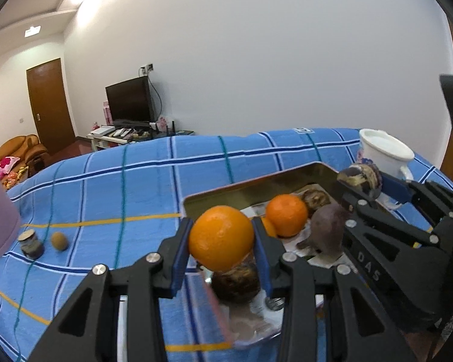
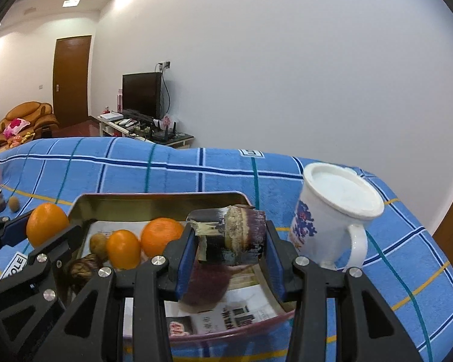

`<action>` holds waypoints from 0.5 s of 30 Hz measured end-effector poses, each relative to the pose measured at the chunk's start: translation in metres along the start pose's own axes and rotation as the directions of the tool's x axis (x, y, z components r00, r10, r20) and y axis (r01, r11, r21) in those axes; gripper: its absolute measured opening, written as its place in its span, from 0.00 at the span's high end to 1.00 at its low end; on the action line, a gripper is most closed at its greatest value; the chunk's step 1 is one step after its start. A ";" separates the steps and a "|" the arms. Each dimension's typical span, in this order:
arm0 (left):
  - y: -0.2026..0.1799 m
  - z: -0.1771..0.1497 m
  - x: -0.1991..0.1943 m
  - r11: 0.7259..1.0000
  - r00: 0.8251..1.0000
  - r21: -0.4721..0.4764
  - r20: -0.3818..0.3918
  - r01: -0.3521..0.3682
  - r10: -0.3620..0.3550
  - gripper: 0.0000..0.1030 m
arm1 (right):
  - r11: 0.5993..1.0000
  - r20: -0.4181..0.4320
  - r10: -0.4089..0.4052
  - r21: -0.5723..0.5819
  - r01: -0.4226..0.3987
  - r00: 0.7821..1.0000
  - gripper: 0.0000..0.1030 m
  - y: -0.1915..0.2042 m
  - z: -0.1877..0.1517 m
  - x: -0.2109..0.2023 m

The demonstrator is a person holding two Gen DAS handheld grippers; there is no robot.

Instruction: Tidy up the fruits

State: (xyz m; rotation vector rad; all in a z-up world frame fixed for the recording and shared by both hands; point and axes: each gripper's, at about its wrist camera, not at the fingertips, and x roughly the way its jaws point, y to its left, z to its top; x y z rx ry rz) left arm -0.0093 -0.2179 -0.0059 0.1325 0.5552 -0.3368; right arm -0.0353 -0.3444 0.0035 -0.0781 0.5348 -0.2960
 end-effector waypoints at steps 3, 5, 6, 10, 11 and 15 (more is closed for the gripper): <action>-0.008 0.002 0.007 1.000 1.000 0.005 -0.019 0.009 -0.009 0.61 | 1.000 -0.020 -0.003 0.001 0.003 1.000 0.57 -0.005 0.001 0.007; -0.010 0.005 0.009 1.000 1.000 -0.001 -0.021 0.010 -0.010 0.61 | 1.000 -0.034 0.005 0.001 -0.005 0.999 0.57 -0.008 0.001 0.011; -0.010 0.005 0.011 1.000 1.000 -0.002 -0.027 0.010 -0.010 0.61 | 1.000 -0.040 0.006 0.001 -0.006 0.999 0.57 -0.010 0.002 0.013; -0.015 0.008 0.022 1.000 0.997 -0.005 -0.072 0.012 -0.012 0.61 | 1.000 -0.082 0.025 0.002 -0.025 0.996 0.57 -0.014 0.002 0.024; -0.016 0.008 0.026 1.000 0.996 -0.007 -0.086 0.014 -0.014 0.61 | 1.000 -0.094 0.031 0.000 -0.031 0.995 0.57 -0.013 0.002 0.026; -0.017 0.008 0.037 1.000 0.991 -0.013 -0.135 0.012 -0.014 0.61 | 0.999 -0.092 0.015 -0.029 -0.018 0.996 0.57 -0.009 0.003 0.030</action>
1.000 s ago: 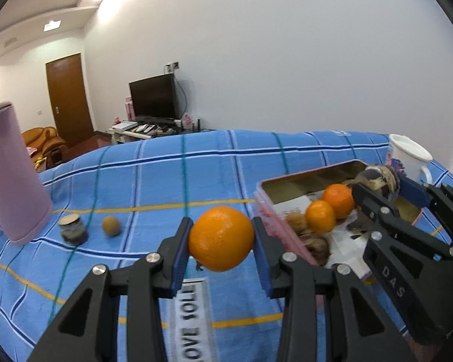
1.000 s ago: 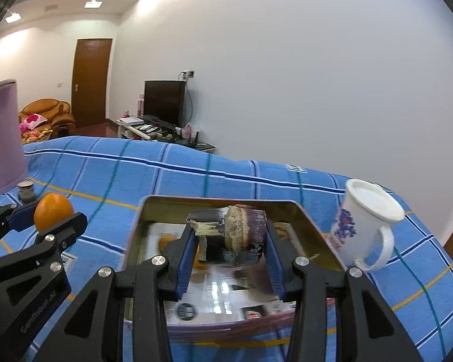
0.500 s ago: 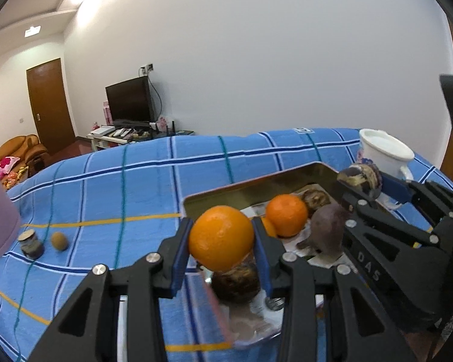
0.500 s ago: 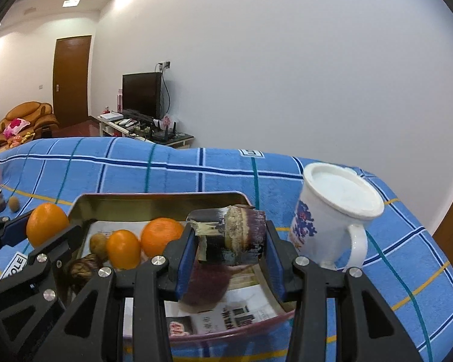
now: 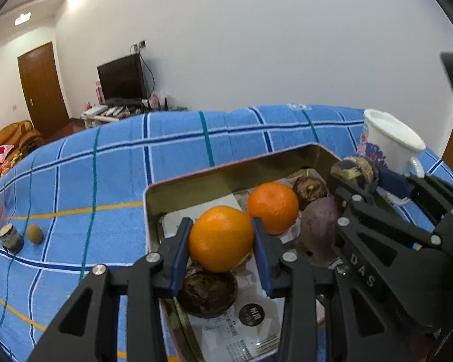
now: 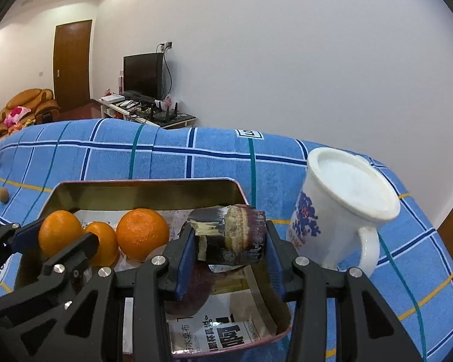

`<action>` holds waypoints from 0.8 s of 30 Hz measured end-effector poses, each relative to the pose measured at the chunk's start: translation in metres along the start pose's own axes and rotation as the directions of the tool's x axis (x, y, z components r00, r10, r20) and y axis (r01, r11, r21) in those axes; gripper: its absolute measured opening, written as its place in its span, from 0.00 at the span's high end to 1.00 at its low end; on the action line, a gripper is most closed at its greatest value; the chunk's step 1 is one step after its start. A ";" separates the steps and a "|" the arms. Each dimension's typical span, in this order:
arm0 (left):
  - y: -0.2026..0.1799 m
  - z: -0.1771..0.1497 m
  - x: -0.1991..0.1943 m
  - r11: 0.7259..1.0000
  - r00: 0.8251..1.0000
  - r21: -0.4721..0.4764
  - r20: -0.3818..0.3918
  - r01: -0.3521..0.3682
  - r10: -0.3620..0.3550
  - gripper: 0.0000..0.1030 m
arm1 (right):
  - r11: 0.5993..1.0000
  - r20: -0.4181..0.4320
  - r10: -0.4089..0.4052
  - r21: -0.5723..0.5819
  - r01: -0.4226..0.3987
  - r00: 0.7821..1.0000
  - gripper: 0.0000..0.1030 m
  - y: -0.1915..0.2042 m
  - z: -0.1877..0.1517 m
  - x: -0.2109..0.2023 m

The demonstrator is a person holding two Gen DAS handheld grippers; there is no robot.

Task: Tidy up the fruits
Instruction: 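Open both tools to drop the jar and orange in the tin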

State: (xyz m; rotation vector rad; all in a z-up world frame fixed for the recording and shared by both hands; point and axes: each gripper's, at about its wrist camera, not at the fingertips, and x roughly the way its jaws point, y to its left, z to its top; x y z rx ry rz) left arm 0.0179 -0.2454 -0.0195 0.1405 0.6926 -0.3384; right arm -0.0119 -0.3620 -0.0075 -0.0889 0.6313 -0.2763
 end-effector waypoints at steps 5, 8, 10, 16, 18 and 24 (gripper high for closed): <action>0.003 -0.001 0.003 1.000 1.000 -0.019 -0.011 -0.008 0.008 0.60 | 1.000 0.003 -0.006 -0.012 0.006 1.000 0.57 0.002 0.002 0.004; 0.001 -0.002 0.002 1.000 1.000 -0.015 -0.009 -0.021 0.021 0.60 | 1.000 0.006 0.008 -0.025 -0.008 1.000 0.57 0.004 0.003 0.004; 0.002 -0.002 0.002 1.000 1.000 -0.017 -0.010 -0.017 0.017 0.59 | 1.000 0.004 0.012 -0.026 -0.012 1.000 0.57 0.004 0.003 0.006; 0.001 -0.002 -0.003 1.000 1.000 -0.018 0.011 -0.022 0.022 0.54 | 0.999 0.005 0.034 -0.021 -0.034 0.999 0.56 0.002 0.004 0.007; 0.003 -0.002 -0.007 0.999 0.999 -0.026 0.033 -0.029 0.030 0.53 | 0.998 0.010 0.051 -0.022 -0.051 0.999 0.56 0.002 0.004 0.006; 0.004 -0.004 -0.019 0.998 0.994 -0.021 0.089 -0.054 0.056 0.44 | 0.994 0.035 0.105 0.007 -0.105 0.994 0.56 -0.003 0.003 0.002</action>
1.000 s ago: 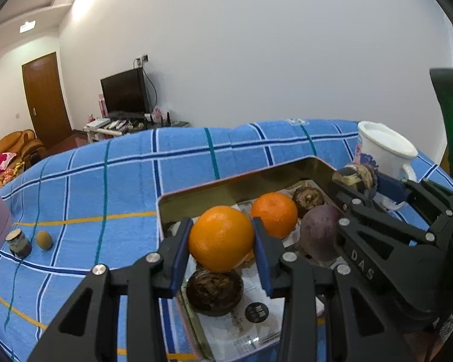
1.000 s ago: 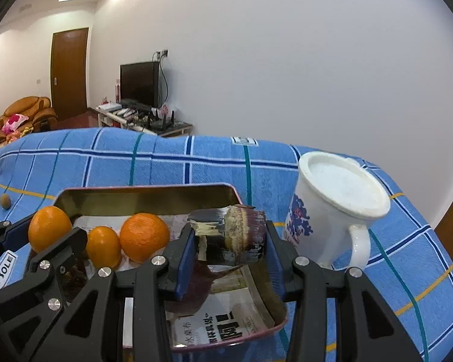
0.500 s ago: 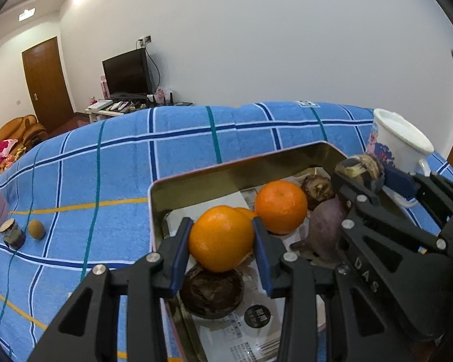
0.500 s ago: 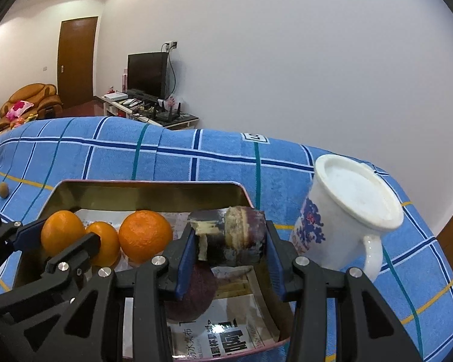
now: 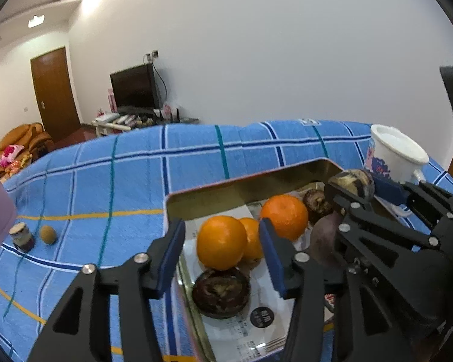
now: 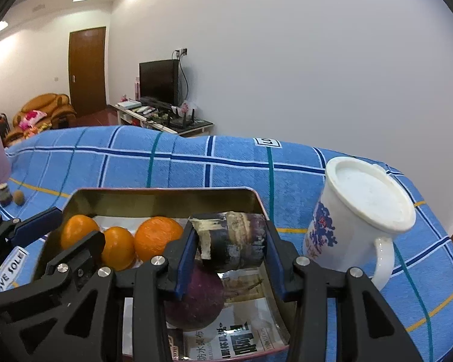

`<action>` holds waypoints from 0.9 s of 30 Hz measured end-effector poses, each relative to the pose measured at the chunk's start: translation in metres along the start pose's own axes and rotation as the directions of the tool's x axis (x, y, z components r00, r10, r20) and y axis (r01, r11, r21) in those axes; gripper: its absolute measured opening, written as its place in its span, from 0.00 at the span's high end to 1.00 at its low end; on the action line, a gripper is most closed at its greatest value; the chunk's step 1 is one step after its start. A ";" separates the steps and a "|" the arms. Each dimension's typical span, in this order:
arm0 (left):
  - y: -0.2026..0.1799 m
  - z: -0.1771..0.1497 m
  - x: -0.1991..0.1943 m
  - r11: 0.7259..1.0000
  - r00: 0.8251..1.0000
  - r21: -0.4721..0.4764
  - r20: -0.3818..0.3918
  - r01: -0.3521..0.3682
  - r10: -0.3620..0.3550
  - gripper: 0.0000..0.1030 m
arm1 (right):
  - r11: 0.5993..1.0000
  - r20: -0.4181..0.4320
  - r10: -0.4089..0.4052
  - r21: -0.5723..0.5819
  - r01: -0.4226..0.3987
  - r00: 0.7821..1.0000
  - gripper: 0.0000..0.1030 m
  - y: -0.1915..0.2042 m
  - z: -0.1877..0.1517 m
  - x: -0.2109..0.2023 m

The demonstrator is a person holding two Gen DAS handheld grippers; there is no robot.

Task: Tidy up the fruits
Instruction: 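Open both tools to drop the jar and orange in the tin, then move both tools back toward the remaining items on the bedspread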

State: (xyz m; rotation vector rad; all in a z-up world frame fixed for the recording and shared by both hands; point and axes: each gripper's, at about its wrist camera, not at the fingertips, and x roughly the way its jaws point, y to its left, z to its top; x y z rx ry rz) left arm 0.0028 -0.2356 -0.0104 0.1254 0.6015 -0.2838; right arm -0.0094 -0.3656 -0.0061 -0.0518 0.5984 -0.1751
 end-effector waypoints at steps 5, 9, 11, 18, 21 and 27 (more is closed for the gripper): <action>0.005 0.000 -0.008 1.000 0.999 -0.008 0.040 -0.021 0.021 0.33 | 0.996 0.004 0.072 0.050 -0.072 0.997 0.56 -0.007 0.000 0.001; 0.010 0.001 -0.008 1.000 0.999 -0.029 0.046 -0.011 0.012 0.29 | 0.988 -0.003 0.127 0.084 -0.126 0.992 0.56 -0.010 -0.001 0.003; 0.014 0.003 -0.008 0.999 0.998 -0.039 0.054 -0.009 0.011 0.25 | 0.981 -0.006 0.161 0.107 -0.160 0.987 0.56 -0.013 -0.001 0.004; 0.028 0.004 -0.017 0.997 0.994 -0.082 0.108 -0.004 0.013 0.00 | 0.954 0.019 0.238 0.182 -0.237 0.971 0.45 -0.024 0.000 0.004; 0.031 0.005 -0.020 0.996 0.993 -0.084 0.120 0.026 -0.016 0.00 | 0.954 0.056 0.225 0.192 -0.232 0.973 0.37 -0.028 0.001 -0.003; 0.041 0.009 -0.029 0.997 0.987 -0.070 0.158 0.017 -0.006 0.00 | 0.976 0.196 0.094 0.175 -0.129 0.976 0.33 -0.030 0.005 -0.031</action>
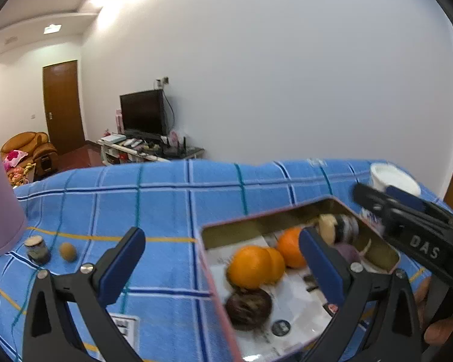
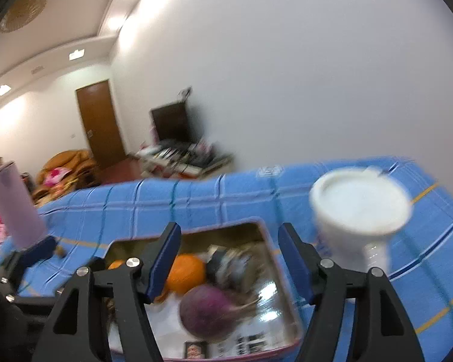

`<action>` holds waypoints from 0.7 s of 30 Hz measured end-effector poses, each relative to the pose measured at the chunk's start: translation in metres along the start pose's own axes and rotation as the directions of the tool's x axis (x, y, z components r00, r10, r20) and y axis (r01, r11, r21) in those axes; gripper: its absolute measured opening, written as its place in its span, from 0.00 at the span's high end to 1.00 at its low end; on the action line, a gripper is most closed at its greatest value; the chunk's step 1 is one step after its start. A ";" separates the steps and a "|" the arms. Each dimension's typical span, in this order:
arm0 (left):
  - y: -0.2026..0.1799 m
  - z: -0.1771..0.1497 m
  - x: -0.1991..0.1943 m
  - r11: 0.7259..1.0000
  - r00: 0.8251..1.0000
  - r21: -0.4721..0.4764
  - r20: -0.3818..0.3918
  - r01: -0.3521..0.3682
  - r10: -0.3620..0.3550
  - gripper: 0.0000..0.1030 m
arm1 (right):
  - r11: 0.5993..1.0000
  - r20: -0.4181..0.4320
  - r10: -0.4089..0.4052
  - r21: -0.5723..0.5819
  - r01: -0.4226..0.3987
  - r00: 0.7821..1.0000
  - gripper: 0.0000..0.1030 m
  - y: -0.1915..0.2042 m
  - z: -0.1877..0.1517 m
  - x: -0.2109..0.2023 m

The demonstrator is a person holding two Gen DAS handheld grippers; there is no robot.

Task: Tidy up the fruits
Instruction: 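Move both tools back toward the remaining items on the bedspread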

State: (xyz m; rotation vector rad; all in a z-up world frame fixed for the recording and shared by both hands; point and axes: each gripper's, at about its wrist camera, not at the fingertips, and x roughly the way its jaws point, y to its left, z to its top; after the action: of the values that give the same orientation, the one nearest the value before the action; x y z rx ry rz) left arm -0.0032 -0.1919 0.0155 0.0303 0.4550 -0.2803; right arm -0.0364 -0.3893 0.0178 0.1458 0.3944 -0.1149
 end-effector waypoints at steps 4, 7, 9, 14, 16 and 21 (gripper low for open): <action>0.043 0.011 -0.006 0.989 0.996 -0.136 0.048 -0.062 0.069 0.00 | 0.997 0.142 -0.070 -0.020 0.073 0.987 0.21 0.003 0.003 -0.019; 0.061 0.011 -0.010 0.975 0.987 -0.180 0.072 -0.130 0.145 0.00 | 0.994 0.179 -0.093 -0.046 0.102 0.979 0.19 0.008 0.002 -0.024; 0.066 0.009 -0.010 0.969 0.979 -0.170 0.066 -0.178 0.191 0.00 | 0.990 0.180 -0.106 -0.074 0.121 0.978 0.19 0.012 0.000 -0.024; 0.062 -0.002 -0.003 0.971 0.976 -0.115 0.021 -0.211 0.215 0.00 | 0.985 0.186 -0.097 -0.122 0.121 0.978 0.19 0.022 -0.006 -0.024; 0.058 -0.007 -0.001 0.970 0.975 -0.105 0.006 -0.221 0.223 0.00 | 0.983 0.199 -0.095 -0.135 0.123 0.975 0.19 0.025 -0.008 -0.027; 0.056 -0.015 0.002 0.967 0.971 -0.085 -0.029 -0.240 0.238 0.00 | 0.985 0.189 -0.094 -0.126 0.119 0.977 0.19 0.027 -0.012 -0.030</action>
State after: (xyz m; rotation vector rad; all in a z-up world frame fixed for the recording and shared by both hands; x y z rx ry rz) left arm 0.0071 -0.1375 -0.0005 0.0017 0.4769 -0.0225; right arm -0.0645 -0.3581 0.0221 -0.0220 0.2258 -0.2048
